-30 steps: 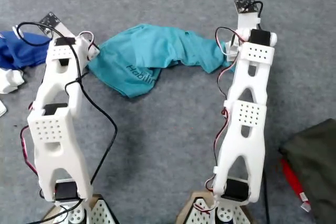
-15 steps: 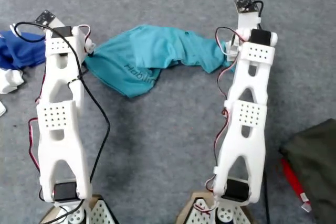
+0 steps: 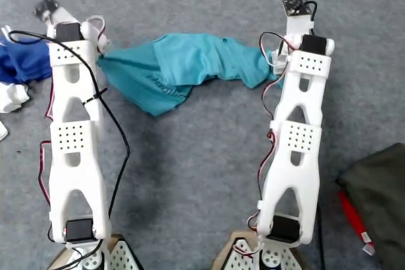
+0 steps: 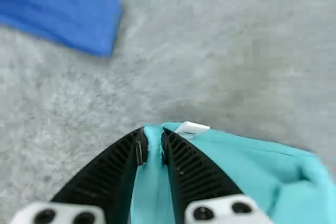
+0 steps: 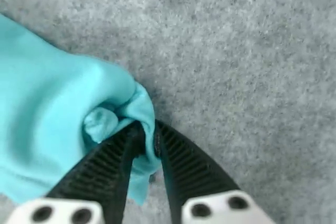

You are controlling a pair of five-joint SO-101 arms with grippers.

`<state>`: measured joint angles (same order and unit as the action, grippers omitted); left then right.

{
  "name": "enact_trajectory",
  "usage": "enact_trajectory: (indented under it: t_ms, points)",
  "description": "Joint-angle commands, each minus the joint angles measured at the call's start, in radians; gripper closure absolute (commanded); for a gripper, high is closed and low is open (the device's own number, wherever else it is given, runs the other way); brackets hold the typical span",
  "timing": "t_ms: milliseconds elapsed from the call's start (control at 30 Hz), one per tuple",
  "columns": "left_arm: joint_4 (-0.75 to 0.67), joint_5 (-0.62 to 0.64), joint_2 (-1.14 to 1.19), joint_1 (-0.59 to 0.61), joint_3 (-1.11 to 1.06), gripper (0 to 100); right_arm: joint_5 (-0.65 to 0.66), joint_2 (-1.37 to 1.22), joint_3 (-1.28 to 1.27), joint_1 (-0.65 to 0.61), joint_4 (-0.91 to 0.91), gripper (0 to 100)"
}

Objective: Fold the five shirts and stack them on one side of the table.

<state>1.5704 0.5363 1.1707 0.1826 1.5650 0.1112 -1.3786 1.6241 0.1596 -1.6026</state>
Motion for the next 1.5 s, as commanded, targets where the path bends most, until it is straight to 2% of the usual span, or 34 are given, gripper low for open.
enact_trajectory:
  t_ms: [0, 133, 267, 333, 433, 633, 767, 867, 967, 1067, 1100, 1233, 1467]
  points:
    - [0.023, -0.057, -0.067, -0.029, 0.107, 98, 0.002, 0.130, 0.044, 0.025, -0.009, 86.6]
    - [0.095, -0.118, -0.208, -0.038, 0.107, 98, 0.083, 0.217, 0.044, 0.028, -0.043, 82.2]
    - [0.106, -0.146, -0.300, -0.037, 0.109, 98, 0.097, 0.344, 0.041, 0.018, -0.100, 82.2]
    - [0.132, -0.161, -0.352, -0.041, 0.109, 98, 0.100, 0.400, 0.041, -0.005, -0.123, 82.2]
    - [0.169, -0.166, -0.417, -0.063, 0.109, 98, 0.210, 0.427, 0.036, -0.088, -0.161, 82.1]
    - [0.189, -0.166, -0.550, -0.104, 0.109, 98, 0.377, 0.321, 0.001, -0.311, -0.173, 80.7]
    - [0.189, -0.236, -0.680, -0.152, 0.109, 98, 0.387, 0.176, -0.016, -0.420, -0.147, 80.8]
    - [0.189, -0.267, -0.751, -0.161, 0.109, 98, 0.385, 0.059, -0.016, -0.453, -0.097, 81.1]
    - [0.189, -0.267, -0.805, -0.157, 0.107, 98, 0.356, -0.007, 0.007, -0.447, -0.066, 83.2]
    - [0.189, -0.267, -0.848, -0.144, 0.107, 98, 0.301, 0.008, 0.044, -0.410, -0.064, 97.8]
    - [0.189, -0.267, -0.862, -0.137, 0.107, 98, 0.292, 0.022, 0.042, -0.394, -0.061, 99.8]
    - [0.189, -0.284, -0.909, -0.129, 0.107, 98, 0.275, 0.125, 0.044, -0.306, -0.094, 99.3]
    - [0.189, -0.356, -1.017, -0.112, 0.107, 98, 0.259, 0.460, 0.039, -0.154, -0.169, 99.4]
